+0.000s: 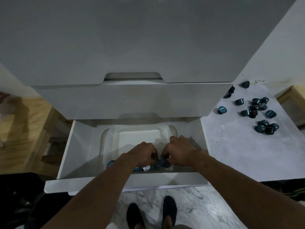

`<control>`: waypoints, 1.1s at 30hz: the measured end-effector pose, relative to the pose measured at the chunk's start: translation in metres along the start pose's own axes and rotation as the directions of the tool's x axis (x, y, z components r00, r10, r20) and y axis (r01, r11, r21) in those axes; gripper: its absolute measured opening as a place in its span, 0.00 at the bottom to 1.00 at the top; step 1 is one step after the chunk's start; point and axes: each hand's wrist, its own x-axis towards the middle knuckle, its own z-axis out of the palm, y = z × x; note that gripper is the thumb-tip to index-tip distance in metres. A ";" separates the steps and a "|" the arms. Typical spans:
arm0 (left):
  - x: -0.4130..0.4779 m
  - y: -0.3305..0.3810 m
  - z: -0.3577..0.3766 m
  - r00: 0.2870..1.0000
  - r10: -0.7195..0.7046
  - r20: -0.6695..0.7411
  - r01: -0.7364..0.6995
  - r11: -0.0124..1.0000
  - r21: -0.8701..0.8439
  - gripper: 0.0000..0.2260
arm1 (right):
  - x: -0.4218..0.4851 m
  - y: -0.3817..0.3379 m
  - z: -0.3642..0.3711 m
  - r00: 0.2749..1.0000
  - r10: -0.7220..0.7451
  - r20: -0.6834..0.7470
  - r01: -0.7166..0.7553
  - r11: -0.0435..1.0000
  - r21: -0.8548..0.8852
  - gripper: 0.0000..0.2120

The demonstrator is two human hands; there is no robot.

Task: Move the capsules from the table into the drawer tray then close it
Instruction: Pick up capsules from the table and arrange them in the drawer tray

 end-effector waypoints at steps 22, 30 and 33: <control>-0.038 0.018 -0.018 0.852 -0.028 -0.523 0.119 0.983 0.142 0.17 | -0.008 0.000 -0.016 0.943 0.109 -0.313 -0.068 0.988 0.141 0.15; -0.072 0.054 -0.042 0.570 0.415 -0.709 0.003 0.862 0.507 0.14 | -0.051 -0.016 -0.039 0.742 0.275 -0.612 -0.218 0.961 0.167 0.15; -0.083 0.072 -0.051 0.465 0.553 -0.692 -0.047 0.795 0.604 0.14 | -0.081 -0.025 -0.048 0.629 0.343 -0.698 -0.293 0.936 0.195 0.14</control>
